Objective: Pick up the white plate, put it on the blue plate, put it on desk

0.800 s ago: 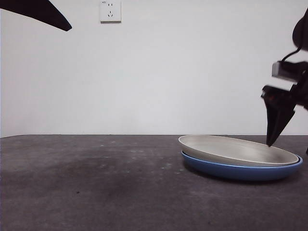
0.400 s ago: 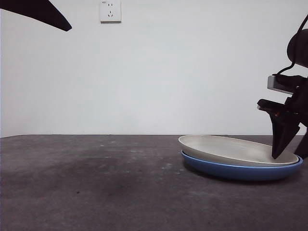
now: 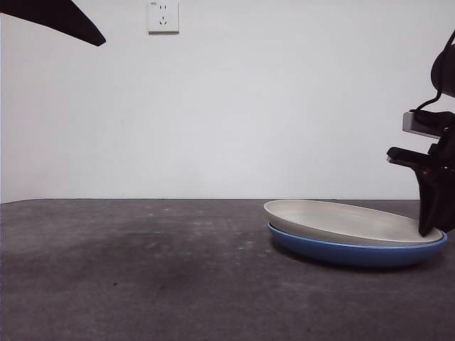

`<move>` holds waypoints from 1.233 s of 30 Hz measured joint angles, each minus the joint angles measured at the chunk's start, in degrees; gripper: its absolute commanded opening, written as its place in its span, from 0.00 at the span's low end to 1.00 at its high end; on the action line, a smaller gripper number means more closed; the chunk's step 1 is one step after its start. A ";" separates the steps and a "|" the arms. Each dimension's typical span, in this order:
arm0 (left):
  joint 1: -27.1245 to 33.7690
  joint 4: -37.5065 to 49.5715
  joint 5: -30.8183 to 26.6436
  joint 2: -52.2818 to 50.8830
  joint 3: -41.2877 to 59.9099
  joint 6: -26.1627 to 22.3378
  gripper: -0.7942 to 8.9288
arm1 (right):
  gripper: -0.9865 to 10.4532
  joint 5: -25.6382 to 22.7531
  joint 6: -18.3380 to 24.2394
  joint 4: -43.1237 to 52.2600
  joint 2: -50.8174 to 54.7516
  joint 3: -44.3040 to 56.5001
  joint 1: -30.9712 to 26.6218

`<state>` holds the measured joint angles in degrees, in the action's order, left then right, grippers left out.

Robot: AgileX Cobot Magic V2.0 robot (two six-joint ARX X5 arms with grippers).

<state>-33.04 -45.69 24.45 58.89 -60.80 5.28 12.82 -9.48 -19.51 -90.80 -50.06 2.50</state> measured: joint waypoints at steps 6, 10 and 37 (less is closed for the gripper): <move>0.00 -0.35 0.00 0.00 0.00 0.00 0.46 | 0.09 0.66 -0.83 0.13 0.00 0.00 -0.70; 0.00 -0.35 0.00 0.00 0.00 0.00 0.46 | 0.09 1.33 -1.05 0.17 0.02 0.00 -1.05; 0.00 -0.31 0.00 0.00 0.00 0.00 0.46 | 0.09 3.39 -8.15 2.49 13.29 0.00 9.38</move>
<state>-33.04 -46.00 24.45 58.89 -60.80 5.28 16.21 -17.63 -17.02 -77.52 -50.06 11.88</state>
